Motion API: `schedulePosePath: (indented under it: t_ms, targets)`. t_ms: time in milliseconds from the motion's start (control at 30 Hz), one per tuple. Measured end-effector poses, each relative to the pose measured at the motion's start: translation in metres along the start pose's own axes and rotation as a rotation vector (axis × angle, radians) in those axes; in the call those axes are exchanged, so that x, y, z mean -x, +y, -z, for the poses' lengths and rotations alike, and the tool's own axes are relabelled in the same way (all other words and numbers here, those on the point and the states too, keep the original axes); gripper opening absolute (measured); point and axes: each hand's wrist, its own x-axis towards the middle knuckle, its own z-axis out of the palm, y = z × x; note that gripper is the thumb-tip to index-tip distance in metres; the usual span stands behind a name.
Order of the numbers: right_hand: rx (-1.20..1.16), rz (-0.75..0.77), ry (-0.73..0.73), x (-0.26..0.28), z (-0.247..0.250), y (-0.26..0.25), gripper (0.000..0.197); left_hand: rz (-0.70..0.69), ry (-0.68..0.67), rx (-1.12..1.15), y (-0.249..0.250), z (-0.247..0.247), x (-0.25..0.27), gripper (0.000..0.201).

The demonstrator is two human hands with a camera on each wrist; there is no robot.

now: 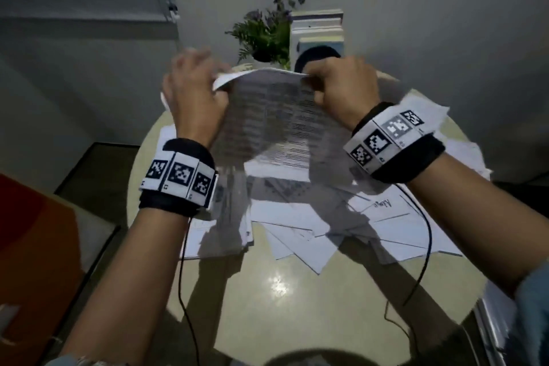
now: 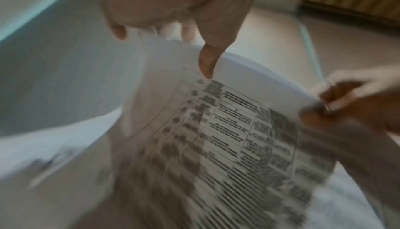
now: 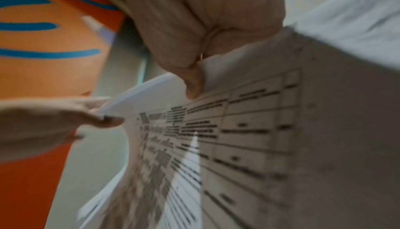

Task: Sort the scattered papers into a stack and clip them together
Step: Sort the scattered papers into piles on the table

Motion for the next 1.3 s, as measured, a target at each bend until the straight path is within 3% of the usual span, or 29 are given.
schedulePosePath:
  t_ms: [67, 100, 200, 300, 367, 433, 467, 667, 767, 867, 967, 1067, 1233, 1300]
  targets:
    - [-0.249, -0.168, 0.071, -0.002, -0.019, -0.004, 0.02, 0.307, 0.162, 0.1, -0.027, 0.003, -0.002, 0.06]
    - [-0.363, -0.259, 0.097, -0.002, -0.03, -0.005, 0.019, 0.47, 0.169, 0.208, -0.044, 0.003, -0.002, 0.075]
    - [-0.592, -0.471, 0.051, -0.002, -0.067, -0.019, 0.022, 0.774, -0.051, 0.487, -0.09, -0.006, 0.003, 0.097]
    - [-0.737, -0.576, -0.072, 0.007, -0.105, -0.039, 0.018, 0.956, -0.391, 0.691, -0.125, -0.025, 0.025, 0.092]
    - [-0.749, -0.626, -0.186, 0.015, -0.13, -0.054, 0.018, 1.034, -0.394, 0.76, -0.147, -0.037, 0.041, 0.063]
    - [-0.754, -0.681, -0.268, 0.024, -0.154, -0.068, 0.031, 1.036, -0.37, 0.593, -0.17, -0.045, 0.052, 0.014]
    - [-0.753, -0.699, -0.289, 0.028, -0.165, -0.074, 0.035, 1.014, -0.396, 0.484, -0.176, -0.043, 0.057, 0.007]
    - [-0.614, -0.714, -0.408, 0.048, -0.215, -0.103, 0.031, 1.038, -0.543, 0.066, -0.203, -0.028, 0.088, 0.035]
    - [-0.451, -0.69, -0.478, 0.05, -0.232, -0.113, 0.042, 1.031, -0.55, -0.071, -0.214, -0.024, 0.092, 0.042]
    - [-0.263, -0.723, -0.457, 0.052, -0.239, -0.117, 0.058, 1.066, -0.554, 0.017, -0.221, -0.029, 0.091, 0.056]
    - [-0.278, -0.706, -0.565, 0.056, -0.244, -0.12, 0.058, 1.055, -0.656, -0.027, -0.213, -0.037, 0.094, 0.061]
    - [-0.323, -0.63, -0.657, 0.058, -0.244, -0.115, 0.06, 1.073, -0.649, -0.029, -0.204, -0.041, 0.096, 0.063]
    - [-0.395, -0.585, -0.562, 0.052, -0.217, -0.061, 0.054, 1.012, -0.516, -0.089, -0.181, -0.047, 0.082, 0.071]
    - [-0.394, -0.625, -0.47, 0.049, -0.203, -0.028, 0.052, 0.946, -0.465, -0.017, -0.161, -0.055, 0.073, 0.059]
